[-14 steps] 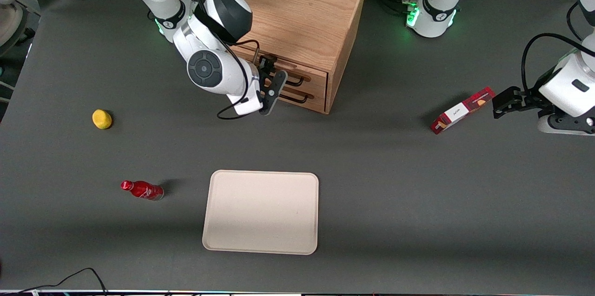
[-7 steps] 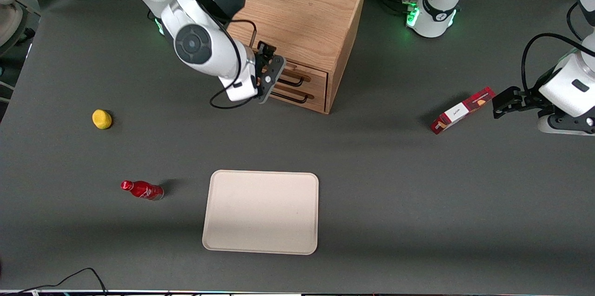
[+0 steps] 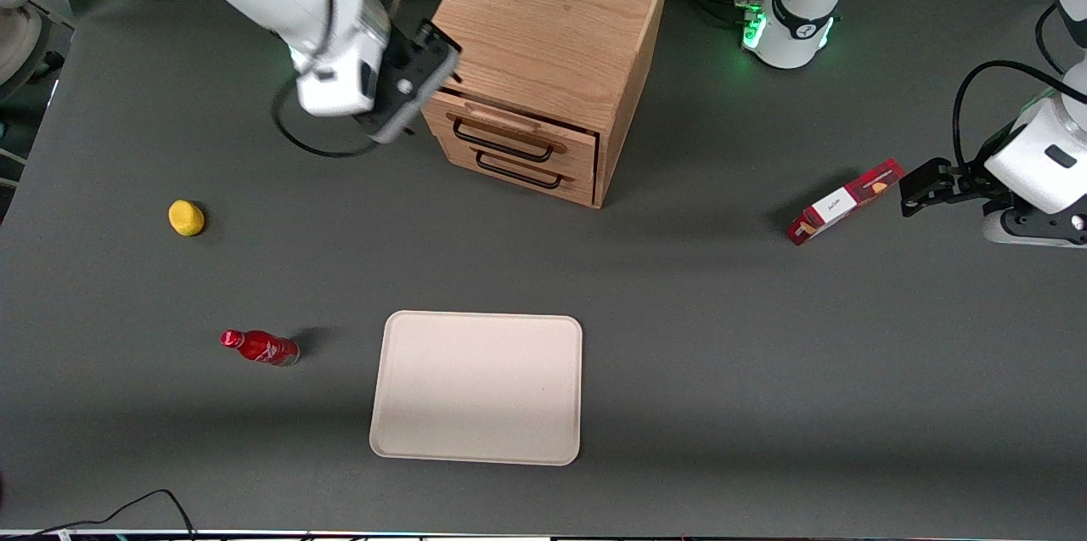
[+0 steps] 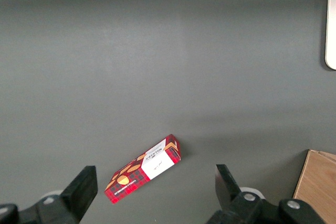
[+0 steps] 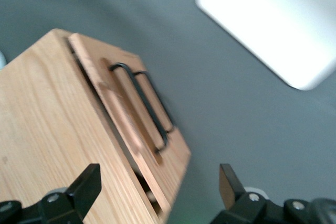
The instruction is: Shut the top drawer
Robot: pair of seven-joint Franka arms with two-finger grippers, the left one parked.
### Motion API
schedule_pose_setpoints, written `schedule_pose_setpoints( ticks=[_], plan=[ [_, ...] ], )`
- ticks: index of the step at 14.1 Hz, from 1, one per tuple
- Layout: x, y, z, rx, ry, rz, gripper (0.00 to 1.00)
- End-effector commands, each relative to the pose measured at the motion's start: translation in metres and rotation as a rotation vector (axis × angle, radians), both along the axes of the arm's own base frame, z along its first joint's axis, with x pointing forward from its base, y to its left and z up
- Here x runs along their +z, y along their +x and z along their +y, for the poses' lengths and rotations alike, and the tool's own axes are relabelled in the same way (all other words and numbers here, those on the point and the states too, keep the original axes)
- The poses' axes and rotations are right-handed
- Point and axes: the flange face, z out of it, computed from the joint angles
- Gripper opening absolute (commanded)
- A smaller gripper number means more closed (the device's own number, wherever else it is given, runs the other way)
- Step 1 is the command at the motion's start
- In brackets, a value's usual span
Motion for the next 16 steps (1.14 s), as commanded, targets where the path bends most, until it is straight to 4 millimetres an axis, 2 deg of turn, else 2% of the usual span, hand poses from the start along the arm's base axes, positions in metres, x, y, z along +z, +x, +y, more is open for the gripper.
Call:
schedule_pose_setpoints(
  ticks=[1, 2, 3, 4, 5, 8, 9, 11, 12, 14, 15, 16],
  plan=[
    [0.057, -0.024, -0.071, -0.247, -0.101, -0.071, 1.00],
    [0.074, -0.027, -0.102, -0.319, -0.109, -0.096, 1.00],
    [0.080, -0.023, -0.130, -0.375, -0.141, -0.110, 1.00],
    [0.081, -0.018, -0.162, -0.432, -0.185, -0.099, 1.00],
    [0.080, -0.013, -0.187, -0.473, -0.203, -0.087, 1.00],
    [0.051, 0.005, -0.283, -0.626, -0.210, 0.007, 1.00],
    [0.036, 0.010, -0.302, -0.659, -0.207, 0.025, 1.00],
    [-0.002, 0.016, -0.324, -0.710, -0.196, 0.030, 1.00],
    [-0.016, 0.013, -0.326, -0.715, -0.189, 0.018, 1.00],
    [-0.025, 0.007, -0.334, -0.724, -0.212, -0.016, 1.00],
    [-0.024, 0.013, -0.343, -0.734, -0.214, -0.013, 1.00],
    [-0.027, 0.023, -0.344, -0.739, -0.224, -0.008, 1.00]
  ],
)
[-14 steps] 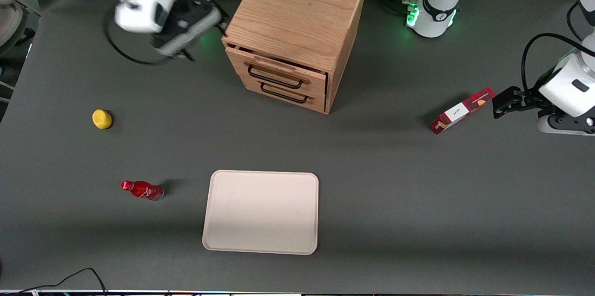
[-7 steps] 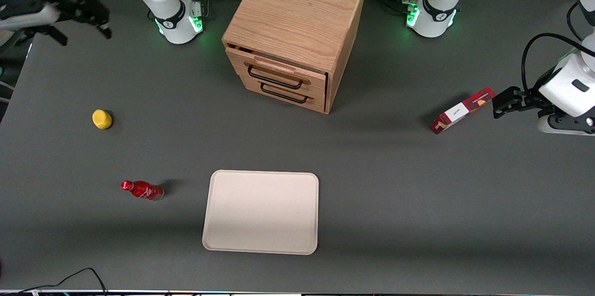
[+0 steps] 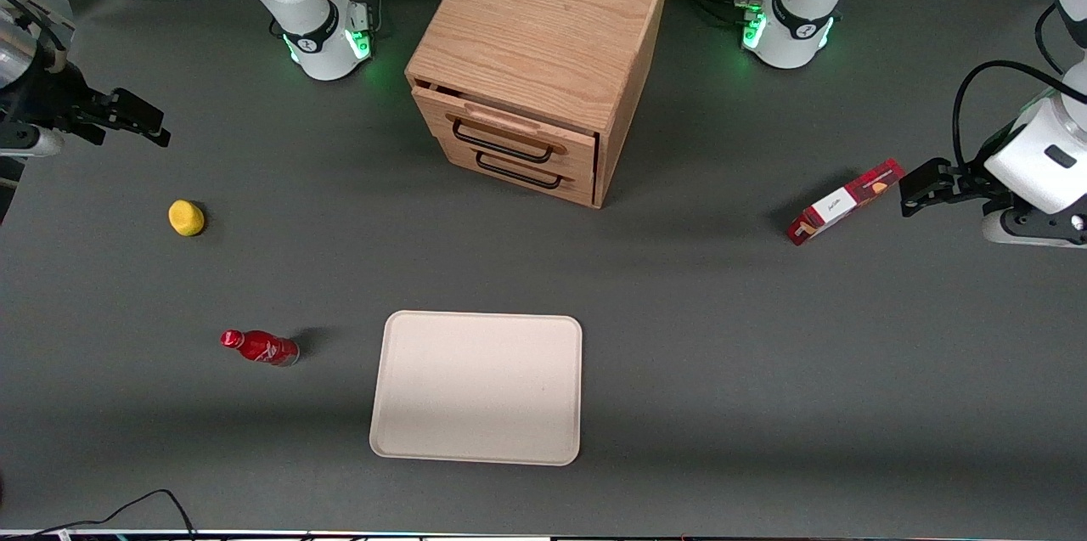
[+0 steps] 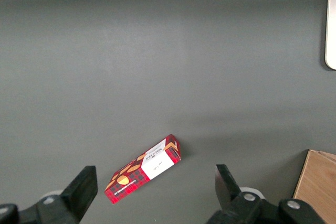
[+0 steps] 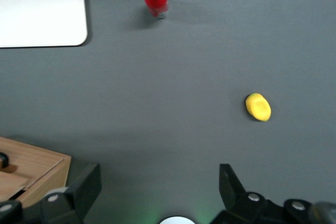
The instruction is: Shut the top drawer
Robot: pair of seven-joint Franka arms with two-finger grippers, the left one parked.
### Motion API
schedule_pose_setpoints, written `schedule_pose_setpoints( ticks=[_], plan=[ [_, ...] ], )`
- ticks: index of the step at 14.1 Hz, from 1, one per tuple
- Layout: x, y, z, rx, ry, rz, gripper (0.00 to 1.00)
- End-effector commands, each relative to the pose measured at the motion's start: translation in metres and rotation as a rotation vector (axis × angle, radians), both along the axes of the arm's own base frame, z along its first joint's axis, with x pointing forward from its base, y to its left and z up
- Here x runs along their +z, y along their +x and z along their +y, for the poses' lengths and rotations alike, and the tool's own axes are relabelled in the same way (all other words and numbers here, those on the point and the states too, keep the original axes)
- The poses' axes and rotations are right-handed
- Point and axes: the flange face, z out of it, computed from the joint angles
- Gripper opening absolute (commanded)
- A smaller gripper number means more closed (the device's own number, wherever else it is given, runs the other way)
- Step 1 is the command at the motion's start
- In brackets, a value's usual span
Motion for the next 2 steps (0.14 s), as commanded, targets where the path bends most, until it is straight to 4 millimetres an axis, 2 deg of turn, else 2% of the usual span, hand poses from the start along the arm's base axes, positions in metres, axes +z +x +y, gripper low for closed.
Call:
schedule_pose_setpoints(
  ticks=[1, 2],
  plan=[
    [0.0111, 0.0103, -0.0071, -0.042, -0.031, -0.036, 1.00],
    [0.0132, 0.0194, -0.0078, -0.038, -0.035, -0.041, 1.00]
  ],
)
